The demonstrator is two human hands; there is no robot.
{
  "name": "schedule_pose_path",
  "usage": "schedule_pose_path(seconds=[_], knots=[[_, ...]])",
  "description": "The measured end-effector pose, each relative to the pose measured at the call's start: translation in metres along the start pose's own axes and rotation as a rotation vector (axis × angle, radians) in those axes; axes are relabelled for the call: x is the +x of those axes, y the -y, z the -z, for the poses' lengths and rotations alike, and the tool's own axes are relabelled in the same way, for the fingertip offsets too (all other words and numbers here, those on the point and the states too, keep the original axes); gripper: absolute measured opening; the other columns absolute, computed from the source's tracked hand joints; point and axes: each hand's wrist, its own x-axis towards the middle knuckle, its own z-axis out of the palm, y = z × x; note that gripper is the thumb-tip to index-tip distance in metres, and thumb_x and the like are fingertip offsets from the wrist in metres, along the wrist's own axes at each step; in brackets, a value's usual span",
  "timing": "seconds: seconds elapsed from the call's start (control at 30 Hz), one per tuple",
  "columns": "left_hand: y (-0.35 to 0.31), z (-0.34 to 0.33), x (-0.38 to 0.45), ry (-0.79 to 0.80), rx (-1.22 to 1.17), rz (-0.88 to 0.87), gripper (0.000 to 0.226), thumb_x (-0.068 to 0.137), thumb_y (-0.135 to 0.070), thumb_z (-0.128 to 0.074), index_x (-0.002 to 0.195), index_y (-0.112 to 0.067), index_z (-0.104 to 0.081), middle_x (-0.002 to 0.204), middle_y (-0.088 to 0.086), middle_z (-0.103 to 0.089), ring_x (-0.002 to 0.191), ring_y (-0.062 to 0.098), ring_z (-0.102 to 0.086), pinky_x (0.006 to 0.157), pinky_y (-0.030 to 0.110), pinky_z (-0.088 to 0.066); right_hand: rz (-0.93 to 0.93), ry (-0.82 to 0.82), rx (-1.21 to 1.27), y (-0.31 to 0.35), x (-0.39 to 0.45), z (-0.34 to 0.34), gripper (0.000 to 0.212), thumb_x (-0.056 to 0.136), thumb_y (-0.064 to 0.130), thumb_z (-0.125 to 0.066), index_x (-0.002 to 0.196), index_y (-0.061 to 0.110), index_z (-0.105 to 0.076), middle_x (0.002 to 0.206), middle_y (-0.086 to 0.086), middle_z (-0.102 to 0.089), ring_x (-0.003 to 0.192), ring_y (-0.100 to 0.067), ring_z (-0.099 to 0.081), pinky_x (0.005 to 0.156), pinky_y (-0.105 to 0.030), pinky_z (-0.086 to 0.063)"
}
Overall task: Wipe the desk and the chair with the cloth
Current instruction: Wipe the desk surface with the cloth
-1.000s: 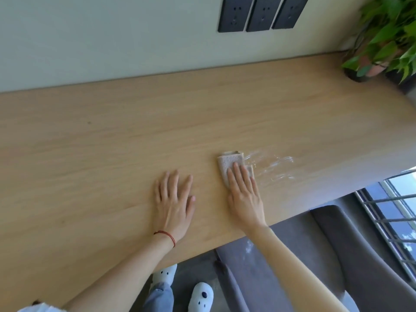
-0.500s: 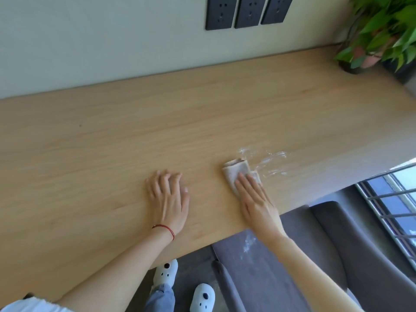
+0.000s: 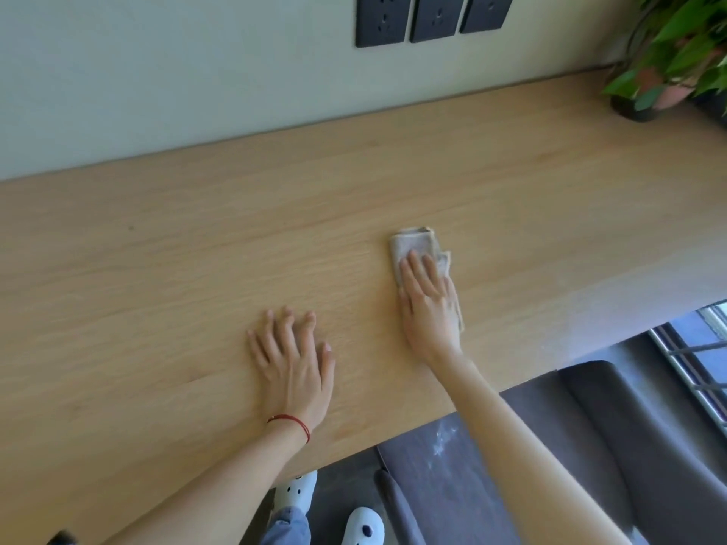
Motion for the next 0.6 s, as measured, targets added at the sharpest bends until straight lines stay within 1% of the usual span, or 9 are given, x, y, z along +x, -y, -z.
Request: schedule_pose_path(seconds=[0.1, 0.17, 0.23, 0.3, 0.37, 0.43, 0.5, 0.53, 0.6], knots=[[-0.004, 0.004, 0.001, -0.015, -0.030, 0.014, 0.052, 0.087, -0.036, -0.029, 0.126, -0.010, -0.050, 0.133, 0.022, -0.048, 0.132, 0.045, -0.033, 0.108, 0.065, -0.023, 0.270, 0.136, 0.051, 0.038, -0.040, -0.010, 0.044, 0.100, 0.022, -0.041, 0.143, 0.014, -0.039, 0.153, -0.004, -0.035, 0.146, -0.024, -0.021, 0.121, -0.042, -0.018], [-0.010, 0.006, 0.007, -0.043, -0.067, 0.048, 0.048, 0.088, -0.035, -0.030, 0.123, -0.010, -0.051, 0.131, 0.023, -0.047, 0.129, 0.046, -0.036, 0.107, 0.066, -0.022, 0.336, 0.146, 0.044, 0.027, -0.055, -0.003, 0.042, 0.100, 0.020, -0.042, 0.141, 0.015, -0.043, 0.151, -0.002, -0.038, 0.145, -0.022, -0.025, 0.120, -0.041, -0.022], [-0.017, 0.005, 0.016, -0.066, -0.108, 0.064, 0.044, 0.090, -0.034, -0.035, 0.126, -0.013, -0.048, 0.135, 0.023, -0.044, 0.129, 0.046, -0.036, 0.108, 0.067, -0.016, 0.284, 0.113, 0.024, -0.003, -0.054, 0.009, 0.041, 0.099, 0.015, -0.045, 0.140, 0.013, -0.044, 0.151, -0.004, -0.039, 0.144, -0.023, -0.028, 0.119, -0.043, -0.026], [-0.023, 0.000, 0.024, -0.068, -0.131, 0.021, 0.044, 0.092, -0.030, -0.042, 0.133, -0.017, -0.044, 0.142, 0.023, -0.038, 0.133, 0.046, -0.030, 0.110, 0.066, -0.012, 0.111, 0.061, -0.004, -0.040, -0.039, 0.020, 0.043, 0.099, 0.013, -0.045, 0.142, 0.013, -0.041, 0.153, -0.004, -0.036, 0.145, -0.024, -0.024, 0.119, -0.046, -0.025], [-0.027, -0.005, 0.030, -0.067, -0.121, -0.007, 0.045, 0.092, -0.030, -0.042, 0.136, -0.020, -0.042, 0.145, 0.021, -0.035, 0.136, 0.047, -0.026, 0.111, 0.066, -0.014, -0.084, 0.027, -0.031, -0.068, -0.008, 0.028, 0.045, 0.100, 0.018, -0.039, 0.145, 0.014, -0.035, 0.157, -0.004, -0.027, 0.148, -0.023, -0.016, 0.120, -0.047, -0.019], [-0.029, -0.009, 0.032, -0.083, -0.108, 0.018, 0.044, 0.091, -0.033, -0.040, 0.134, -0.022, -0.043, 0.144, 0.020, -0.037, 0.135, 0.046, -0.027, 0.110, 0.065, -0.017, -0.201, 0.018, -0.074, -0.074, 0.026, 0.025, 0.048, 0.101, 0.027, -0.032, 0.148, 0.017, -0.026, 0.160, -0.003, -0.018, 0.149, -0.023, -0.007, 0.122, -0.045, -0.011], [-0.028, -0.012, 0.033, -0.111, -0.089, 0.030, 0.043, 0.090, -0.033, -0.039, 0.130, -0.022, -0.045, 0.141, 0.019, -0.041, 0.133, 0.046, -0.030, 0.109, 0.065, -0.020, -0.239, 0.017, -0.111, -0.061, 0.052, 0.013, 0.052, 0.101, 0.036, -0.028, 0.150, 0.019, -0.020, 0.161, -0.001, -0.013, 0.149, -0.023, -0.003, 0.122, -0.042, -0.007], [-0.028, -0.014, 0.034, -0.123, -0.081, 0.027, 0.042, 0.089, -0.033, -0.039, 0.129, -0.023, -0.046, 0.140, 0.018, -0.041, 0.132, 0.046, -0.032, 0.109, 0.065, -0.021, -0.221, 0.011, -0.106, -0.049, 0.060, 0.006, 0.052, 0.100, 0.037, -0.028, 0.150, 0.020, -0.021, 0.161, 0.000, -0.015, 0.149, -0.023, -0.004, 0.122, -0.042, -0.008], [-0.028, -0.014, 0.035, -0.125, -0.087, 0.032, 0.039, 0.089, -0.030, -0.042, 0.127, -0.023, -0.047, 0.139, 0.018, -0.041, 0.132, 0.045, -0.031, 0.109, 0.064, -0.020, -0.098, 0.026, -0.055, -0.018, 0.064, -0.005, 0.050, 0.100, 0.035, -0.031, 0.148, 0.021, -0.027, 0.159, 0.003, -0.021, 0.149, -0.021, -0.009, 0.121, -0.041, -0.011]])
